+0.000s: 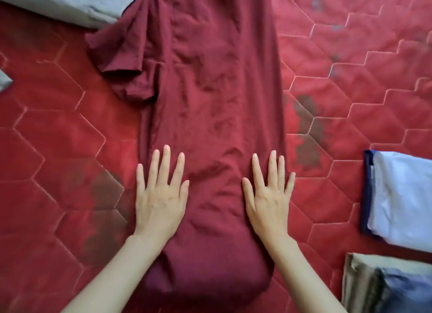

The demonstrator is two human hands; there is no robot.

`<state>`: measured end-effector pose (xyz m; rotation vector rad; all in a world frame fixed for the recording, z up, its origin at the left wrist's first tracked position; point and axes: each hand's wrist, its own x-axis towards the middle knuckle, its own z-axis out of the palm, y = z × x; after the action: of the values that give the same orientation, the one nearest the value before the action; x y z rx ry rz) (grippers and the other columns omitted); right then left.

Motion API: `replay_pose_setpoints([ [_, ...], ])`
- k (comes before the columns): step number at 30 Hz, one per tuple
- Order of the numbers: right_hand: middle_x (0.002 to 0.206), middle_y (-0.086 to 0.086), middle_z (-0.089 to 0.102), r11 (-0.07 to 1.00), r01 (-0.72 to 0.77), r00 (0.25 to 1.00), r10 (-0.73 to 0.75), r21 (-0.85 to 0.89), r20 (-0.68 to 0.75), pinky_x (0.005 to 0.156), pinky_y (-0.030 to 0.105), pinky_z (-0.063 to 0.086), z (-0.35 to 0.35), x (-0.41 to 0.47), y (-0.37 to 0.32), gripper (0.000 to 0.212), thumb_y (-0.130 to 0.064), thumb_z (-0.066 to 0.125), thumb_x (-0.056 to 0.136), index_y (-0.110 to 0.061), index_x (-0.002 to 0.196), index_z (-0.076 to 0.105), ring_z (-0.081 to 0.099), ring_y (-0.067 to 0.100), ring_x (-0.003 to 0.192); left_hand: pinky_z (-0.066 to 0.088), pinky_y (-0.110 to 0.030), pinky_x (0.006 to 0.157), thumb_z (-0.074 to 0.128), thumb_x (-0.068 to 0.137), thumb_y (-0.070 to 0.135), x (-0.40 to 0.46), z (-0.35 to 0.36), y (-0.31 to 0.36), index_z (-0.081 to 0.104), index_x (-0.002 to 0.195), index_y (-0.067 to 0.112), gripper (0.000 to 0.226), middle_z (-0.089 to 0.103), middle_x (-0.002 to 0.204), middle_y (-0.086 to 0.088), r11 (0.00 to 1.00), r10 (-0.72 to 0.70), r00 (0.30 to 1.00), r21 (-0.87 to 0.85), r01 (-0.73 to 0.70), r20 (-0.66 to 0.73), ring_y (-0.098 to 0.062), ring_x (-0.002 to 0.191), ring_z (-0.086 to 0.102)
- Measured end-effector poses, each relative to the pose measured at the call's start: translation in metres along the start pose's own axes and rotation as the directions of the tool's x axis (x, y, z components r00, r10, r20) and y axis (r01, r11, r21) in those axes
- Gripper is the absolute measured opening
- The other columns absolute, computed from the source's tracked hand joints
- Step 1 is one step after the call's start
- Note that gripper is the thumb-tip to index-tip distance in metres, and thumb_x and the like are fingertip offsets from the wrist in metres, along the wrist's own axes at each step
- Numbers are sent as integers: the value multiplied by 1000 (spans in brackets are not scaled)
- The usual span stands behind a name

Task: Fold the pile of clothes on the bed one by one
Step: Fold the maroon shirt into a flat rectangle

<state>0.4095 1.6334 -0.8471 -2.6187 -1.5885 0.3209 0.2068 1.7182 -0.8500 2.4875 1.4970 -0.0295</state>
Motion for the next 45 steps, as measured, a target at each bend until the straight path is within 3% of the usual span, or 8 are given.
replay_pose_setpoints([
  [11,144,14,38,817,-241,959,285,523,-3,111,19,22,-18,-144,-7,66,-14,67,88,-7,145,35,36,22,133,36,-44,106,66,87,12,-134,-23,22,42,140,4,59,42,142,-19,848,-397,918,-385,365,-5,-35,128,43],
  [16,111,0,65,422,-546,822,436,723,367,92,27,43,-40,-135,-16,36,-22,70,85,-9,116,58,59,20,112,39,-34,88,69,84,19,-101,-48,20,59,113,13,31,64,113,-10,517,-601,753,-588,621,267,-28,107,56],
  [21,111,4,72,125,-419,858,378,899,347,88,31,54,-77,-128,-7,47,-35,75,71,-10,111,68,65,12,103,43,-18,56,69,81,11,-78,-83,12,63,66,21,19,63,69,7,-39,-348,764,-823,567,543,-7,64,56],
  [25,91,-1,70,16,-475,808,403,880,429,70,23,48,-73,-153,5,18,-19,75,79,-13,95,69,61,9,81,41,-9,57,72,81,15,-106,-79,5,60,79,23,15,61,74,6,170,-444,786,-820,546,431,3,59,54],
  [31,71,-4,49,78,-505,806,399,859,437,59,23,37,-65,-184,14,13,-31,72,82,-24,77,62,43,8,67,50,-16,59,73,82,12,-142,-65,-4,61,95,24,21,71,78,8,-13,-390,778,-848,530,492,-3,68,63],
  [34,65,-4,49,112,-599,747,435,793,502,51,23,40,-60,-202,21,33,-34,67,87,-22,60,53,44,8,58,53,-20,61,75,80,12,-164,-54,-8,60,97,23,24,71,86,-2,148,-446,736,-769,621,509,-7,69,66],
  [40,90,-7,68,466,-689,697,637,555,331,85,32,44,-40,-213,43,29,-46,60,88,-20,102,64,64,18,96,38,-28,81,74,81,26,-178,-41,-14,54,118,15,44,62,92,1,594,-524,778,-505,626,347,-18,86,56],
  [45,98,-7,64,502,-582,794,520,640,314,84,27,39,-38,-150,35,42,-40,67,86,-16,120,59,56,11,96,43,-33,100,73,82,32,-116,-42,-9,51,131,19,55,60,109,1,430,-513,788,-693,578,339,-17,103,59],
])
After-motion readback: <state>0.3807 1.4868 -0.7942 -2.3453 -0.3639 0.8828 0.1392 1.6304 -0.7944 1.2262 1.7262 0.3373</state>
